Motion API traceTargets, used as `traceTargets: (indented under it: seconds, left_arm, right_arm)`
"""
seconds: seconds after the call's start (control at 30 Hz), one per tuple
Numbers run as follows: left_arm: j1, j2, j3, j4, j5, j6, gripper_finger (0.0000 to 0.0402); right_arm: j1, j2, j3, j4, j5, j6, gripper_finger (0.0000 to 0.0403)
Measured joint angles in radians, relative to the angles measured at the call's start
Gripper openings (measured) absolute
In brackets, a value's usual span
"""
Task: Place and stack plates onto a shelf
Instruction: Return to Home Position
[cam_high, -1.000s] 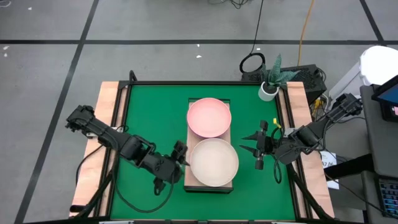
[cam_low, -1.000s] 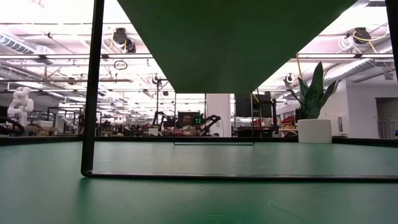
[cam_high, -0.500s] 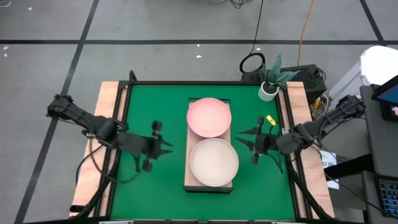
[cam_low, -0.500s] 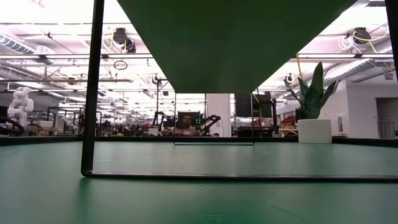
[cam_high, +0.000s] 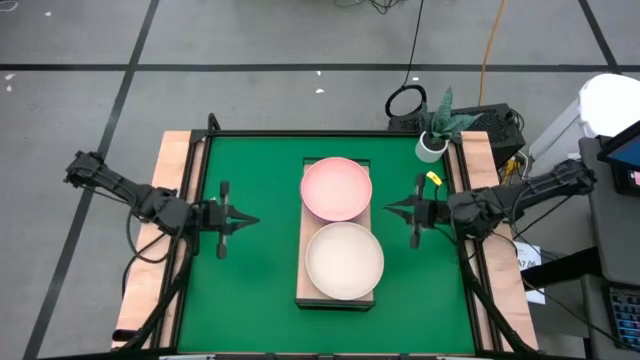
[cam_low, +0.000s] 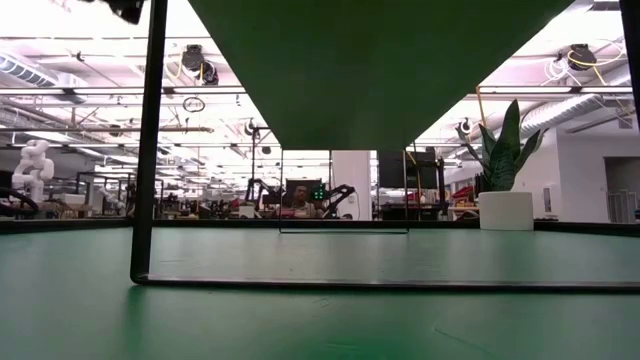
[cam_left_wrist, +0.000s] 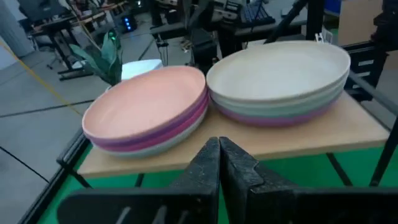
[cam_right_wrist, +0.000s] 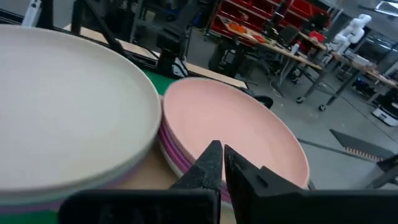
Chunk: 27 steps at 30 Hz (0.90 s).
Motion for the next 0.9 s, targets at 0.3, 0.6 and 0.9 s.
traceTargets:
  seconds: [0.3,0.6,0.9]
  left_arm:
    - [0.037,-0.061,-0.211,0.161,-0.011,-0.055,0.0003]
    - [0.035,-0.061,-0.365,0.312,-0.007,-0.087,0.0002]
    - [0.032,-0.070,-0.437,0.360,-0.006,-0.126,0.0001]
  right_arm:
    - [-0.042,-0.127,-0.156,0.003,-0.059,0.099,0.0001]
    - [-0.047,-0.186,-0.347,0.179,-0.106,0.159,0.0001]
    - [-0.047,-0.252,-0.487,0.277,-0.159,0.170,0.0000]
